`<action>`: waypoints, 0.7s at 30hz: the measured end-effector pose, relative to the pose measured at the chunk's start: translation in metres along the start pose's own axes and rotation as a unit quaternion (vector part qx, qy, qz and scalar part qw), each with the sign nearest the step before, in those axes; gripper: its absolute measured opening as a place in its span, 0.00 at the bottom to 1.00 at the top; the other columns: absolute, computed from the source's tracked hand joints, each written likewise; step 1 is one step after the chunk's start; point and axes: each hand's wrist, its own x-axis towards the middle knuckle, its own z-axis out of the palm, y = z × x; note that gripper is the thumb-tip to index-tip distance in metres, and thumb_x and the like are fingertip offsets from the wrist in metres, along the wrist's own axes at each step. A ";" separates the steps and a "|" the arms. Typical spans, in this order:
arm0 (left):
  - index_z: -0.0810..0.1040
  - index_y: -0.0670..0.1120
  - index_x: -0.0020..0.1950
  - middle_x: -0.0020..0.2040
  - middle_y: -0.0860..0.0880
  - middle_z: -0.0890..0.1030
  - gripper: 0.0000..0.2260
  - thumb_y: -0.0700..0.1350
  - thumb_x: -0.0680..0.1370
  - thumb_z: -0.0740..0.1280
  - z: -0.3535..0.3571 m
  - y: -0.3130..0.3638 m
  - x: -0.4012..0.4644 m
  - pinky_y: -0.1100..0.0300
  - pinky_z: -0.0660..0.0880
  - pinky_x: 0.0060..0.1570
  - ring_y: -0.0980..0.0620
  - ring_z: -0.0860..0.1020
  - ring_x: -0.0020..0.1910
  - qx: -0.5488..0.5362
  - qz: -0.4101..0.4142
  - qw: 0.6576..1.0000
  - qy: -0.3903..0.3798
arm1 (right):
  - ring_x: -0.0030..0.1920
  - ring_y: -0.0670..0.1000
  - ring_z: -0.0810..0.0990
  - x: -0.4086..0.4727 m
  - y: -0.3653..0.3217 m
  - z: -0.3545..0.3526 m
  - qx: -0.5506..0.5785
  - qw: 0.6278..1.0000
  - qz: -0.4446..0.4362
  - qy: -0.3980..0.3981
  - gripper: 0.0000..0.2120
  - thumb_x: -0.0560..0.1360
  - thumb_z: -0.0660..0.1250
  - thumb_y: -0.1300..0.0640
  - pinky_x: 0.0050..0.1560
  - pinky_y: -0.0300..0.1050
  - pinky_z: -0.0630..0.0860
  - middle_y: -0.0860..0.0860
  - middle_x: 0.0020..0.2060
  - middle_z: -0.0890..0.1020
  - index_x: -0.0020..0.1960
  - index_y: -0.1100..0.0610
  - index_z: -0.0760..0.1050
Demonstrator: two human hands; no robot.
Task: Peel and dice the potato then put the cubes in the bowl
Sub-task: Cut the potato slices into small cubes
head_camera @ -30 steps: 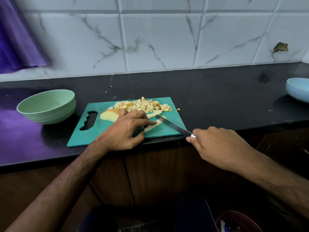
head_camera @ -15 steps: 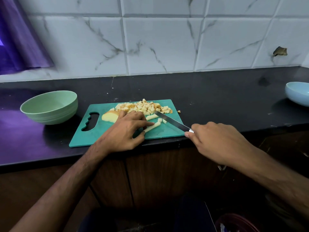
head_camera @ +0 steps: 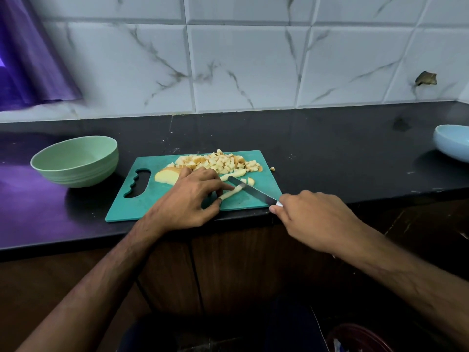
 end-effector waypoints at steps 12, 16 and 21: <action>0.82 0.53 0.61 0.51 0.58 0.77 0.17 0.57 0.78 0.62 0.002 -0.002 -0.001 0.55 0.61 0.51 0.62 0.70 0.52 -0.015 0.002 1.000 0.021 | 0.32 0.44 0.68 -0.006 -0.005 0.007 -0.012 1.000 -0.001 0.000 0.17 0.85 0.46 0.40 0.32 0.42 0.65 0.46 0.41 0.72 0.51 0.48 0.67; 0.82 0.53 0.60 0.49 0.57 0.76 0.16 0.57 0.78 0.62 0.001 0.000 -0.002 0.53 0.64 0.52 0.60 0.72 0.51 -0.014 -0.002 1.000 0.026 | 0.34 0.43 0.72 0.005 -0.002 -0.002 -0.015 1.000 -0.015 -0.013 0.17 0.85 0.46 0.39 0.30 0.40 0.65 0.45 0.42 0.75 0.49 0.48 0.66; 0.82 0.52 0.57 0.50 0.57 0.77 0.16 0.58 0.78 0.62 0.002 -0.002 -0.002 0.55 0.62 0.53 0.60 0.72 0.52 -0.017 -0.008 1.000 0.022 | 0.32 0.43 0.69 -0.010 0.000 -0.005 -0.027 1.000 -0.012 0.005 0.17 0.85 0.45 0.39 0.30 0.41 0.63 0.44 0.36 0.70 0.48 0.47 0.65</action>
